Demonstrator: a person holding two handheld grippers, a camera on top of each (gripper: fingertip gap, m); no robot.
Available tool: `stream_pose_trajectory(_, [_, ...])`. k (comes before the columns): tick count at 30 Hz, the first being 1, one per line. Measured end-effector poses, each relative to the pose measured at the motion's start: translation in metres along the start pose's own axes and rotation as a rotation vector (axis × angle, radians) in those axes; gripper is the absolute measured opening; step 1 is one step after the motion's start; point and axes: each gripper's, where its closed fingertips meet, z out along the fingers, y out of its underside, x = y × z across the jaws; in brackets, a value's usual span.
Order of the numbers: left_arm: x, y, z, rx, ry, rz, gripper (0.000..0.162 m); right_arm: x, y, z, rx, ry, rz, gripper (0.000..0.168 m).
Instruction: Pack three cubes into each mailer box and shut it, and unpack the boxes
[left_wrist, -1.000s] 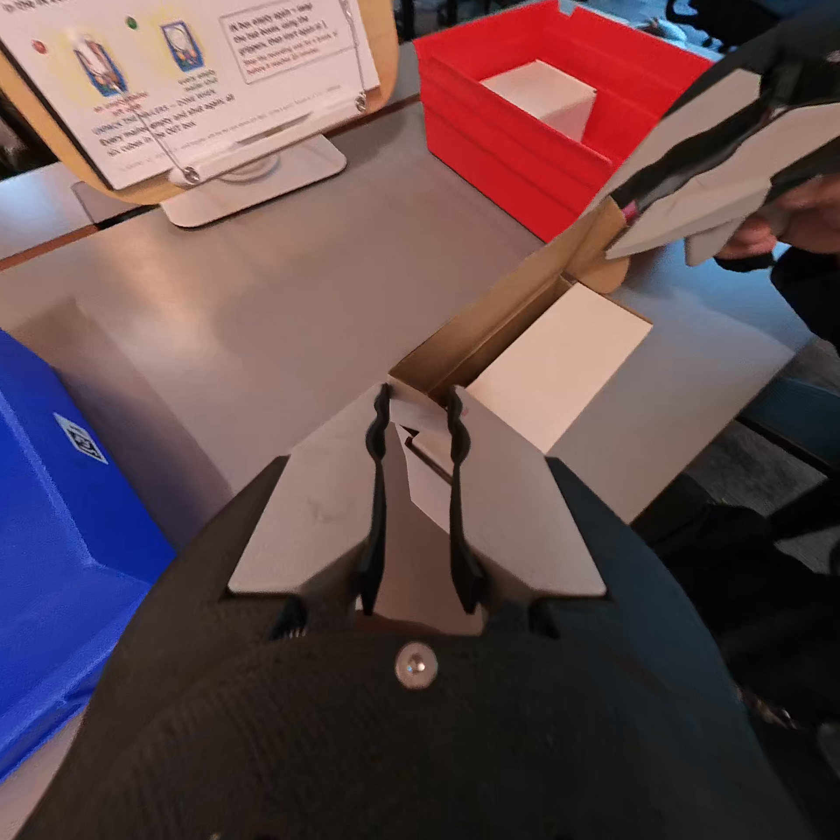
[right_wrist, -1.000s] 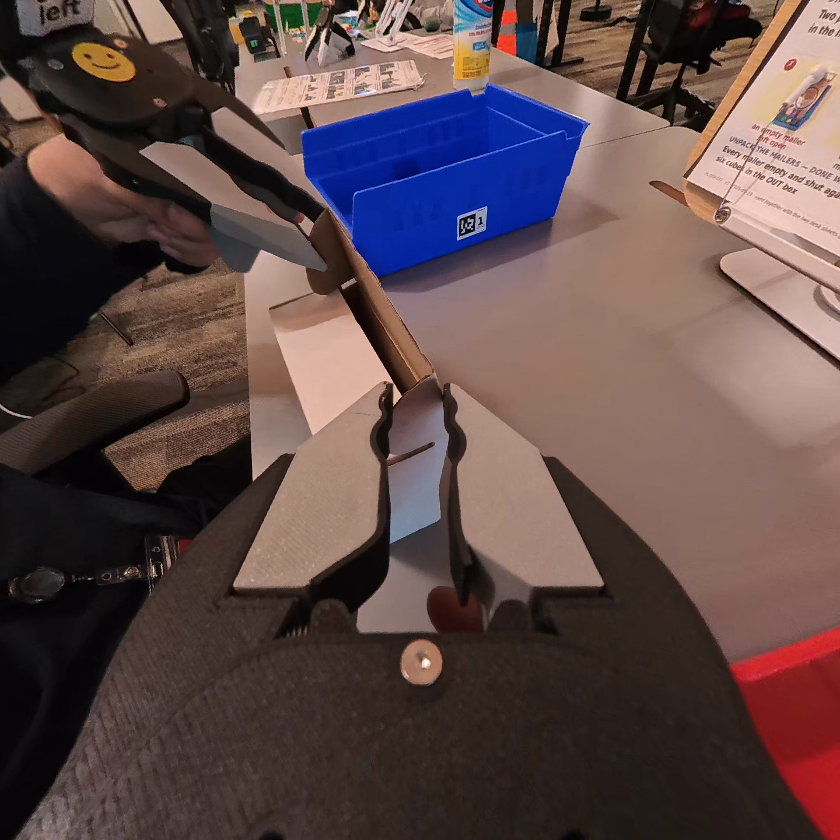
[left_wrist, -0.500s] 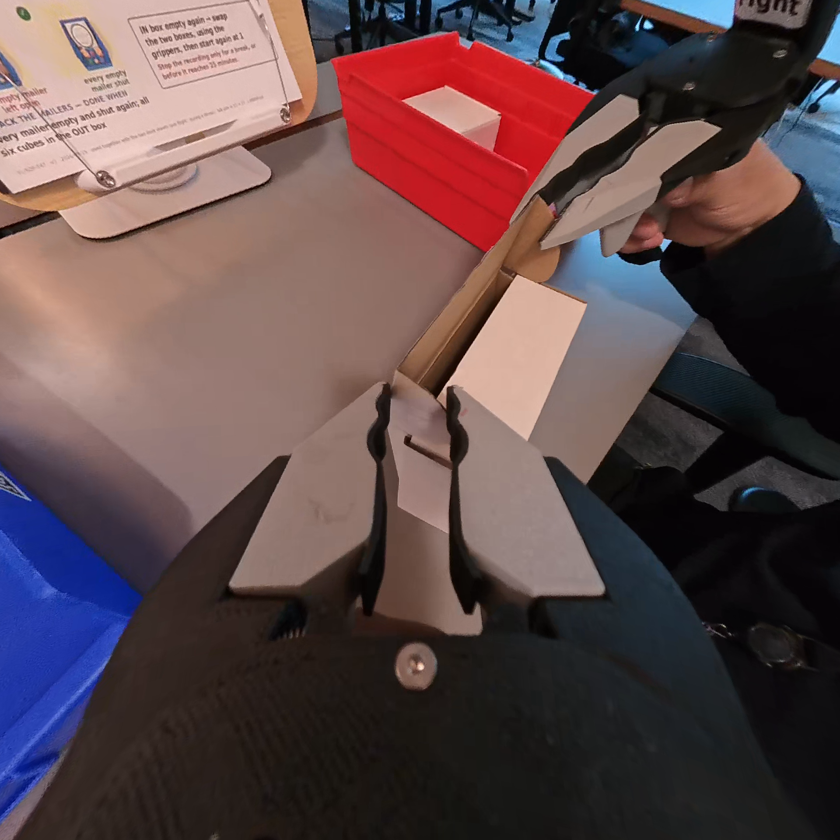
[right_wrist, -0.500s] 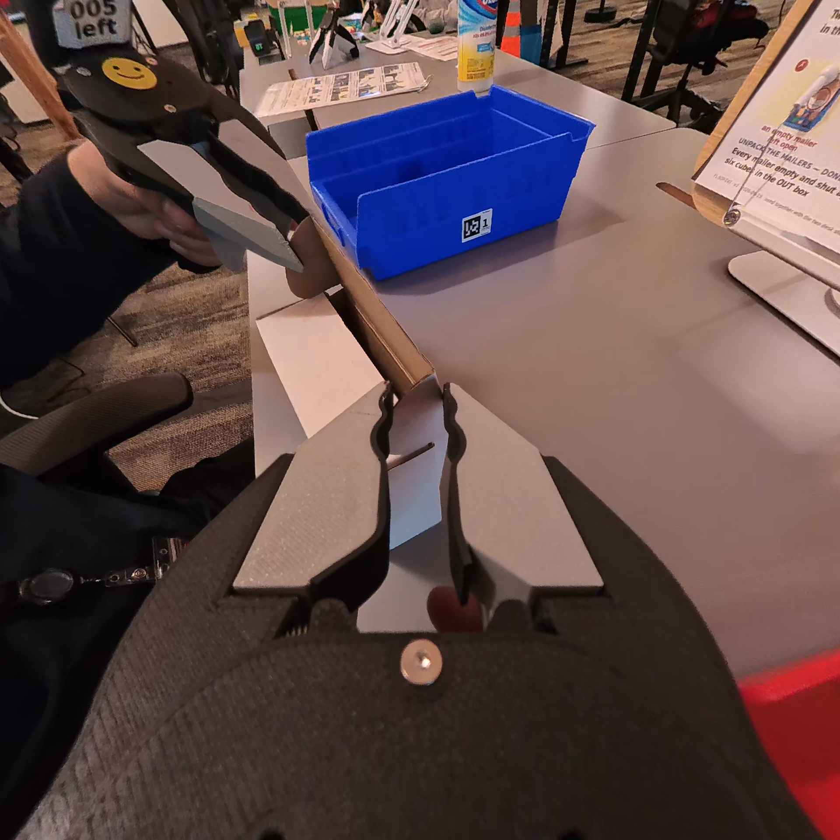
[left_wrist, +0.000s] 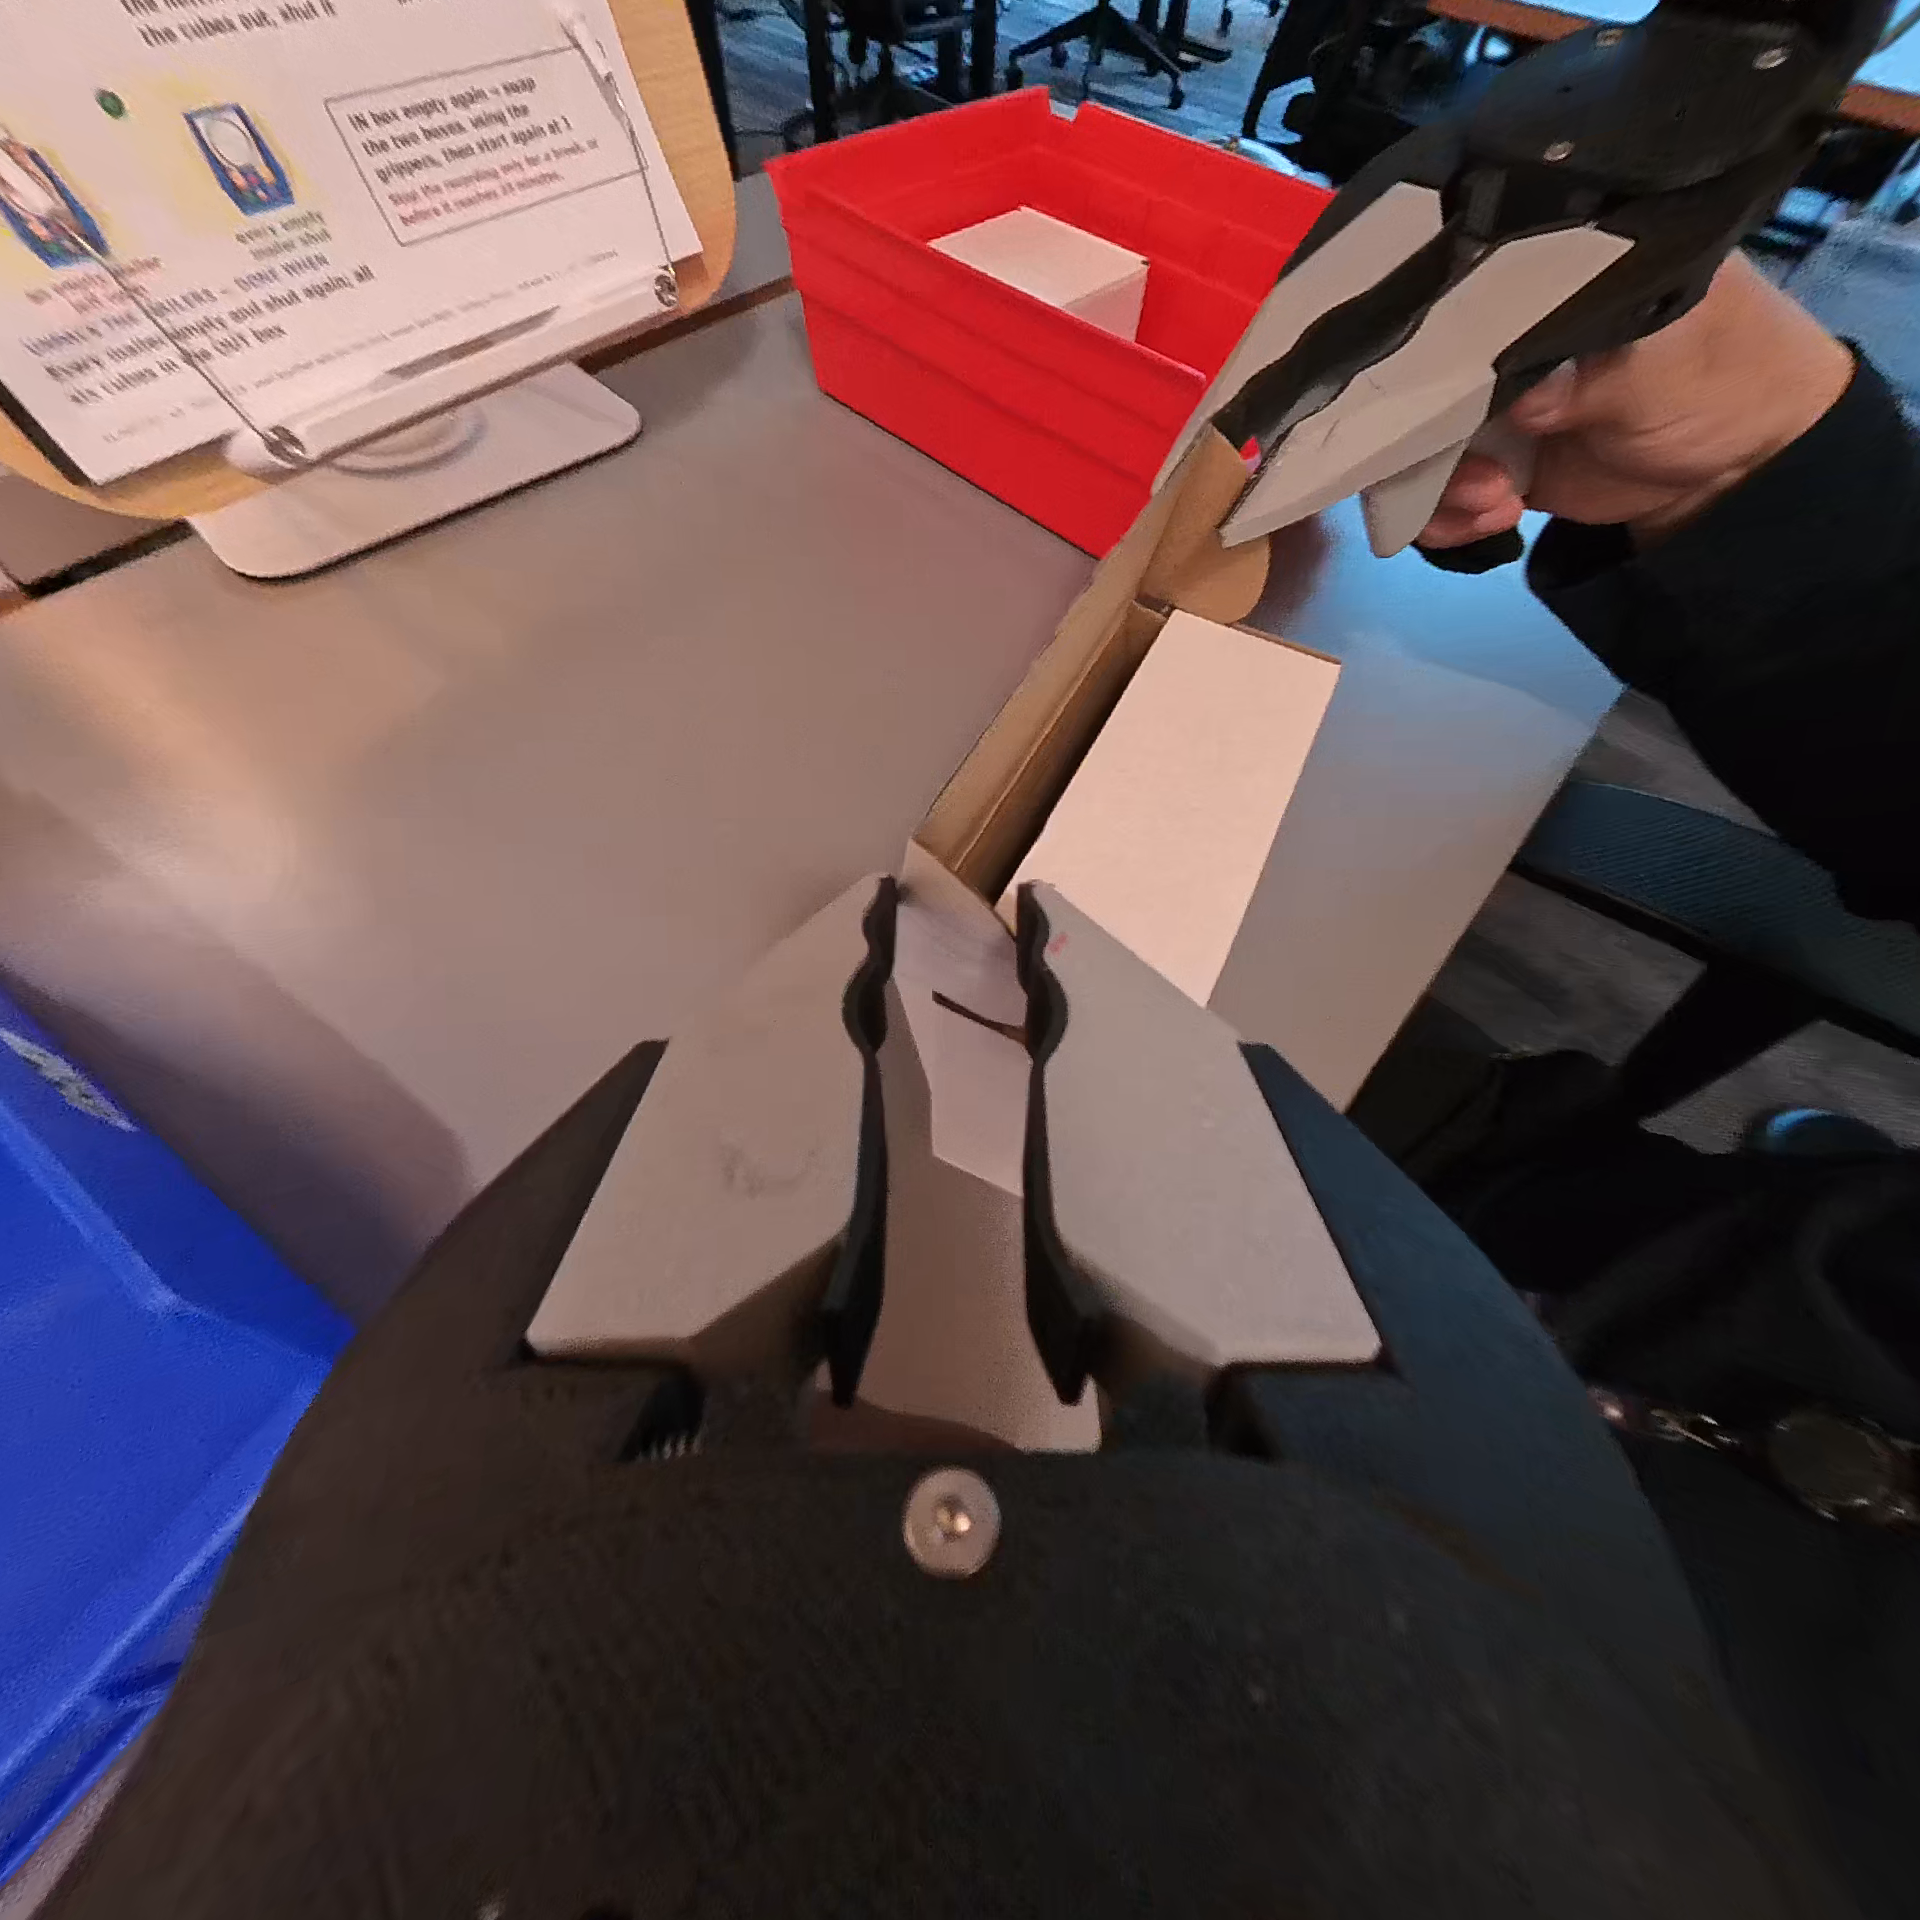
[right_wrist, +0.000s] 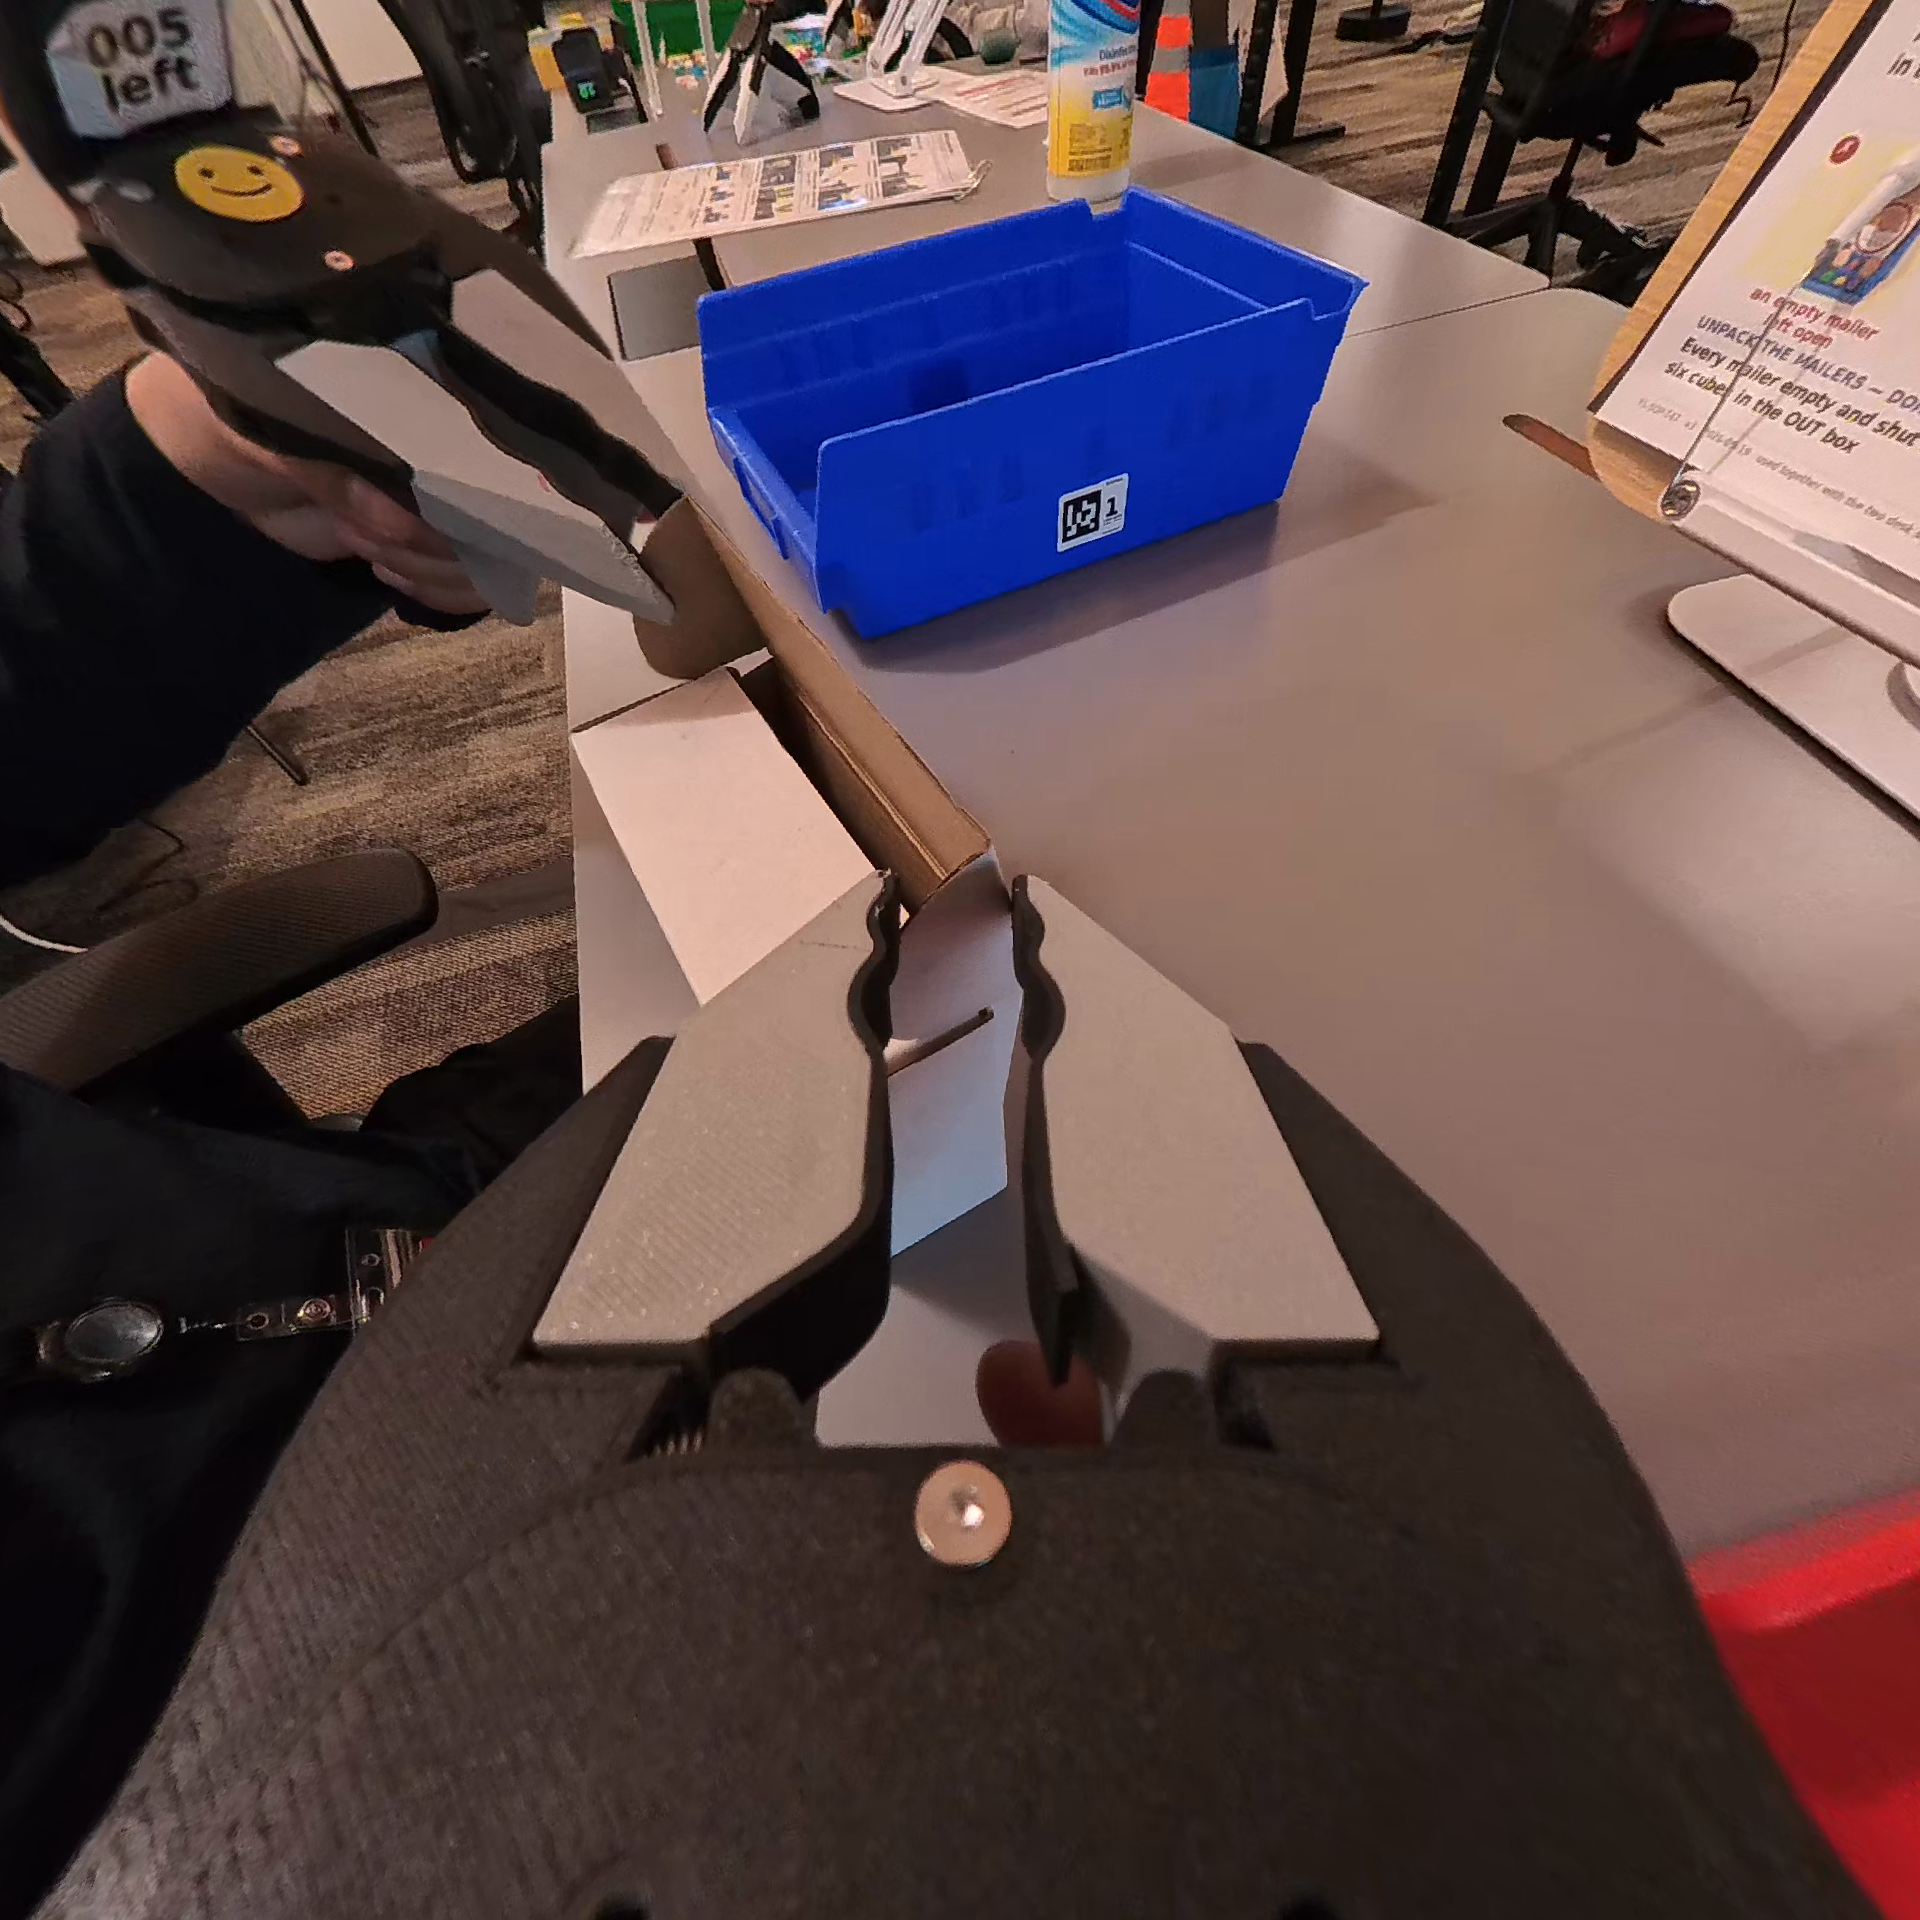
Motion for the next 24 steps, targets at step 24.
stream_pose_trajectory(24, [0.018,0.000,-0.015,0.042,0.008,0.062,0.000,-0.004,0.002,-0.002,-0.017,0.021,-0.042,0.019])
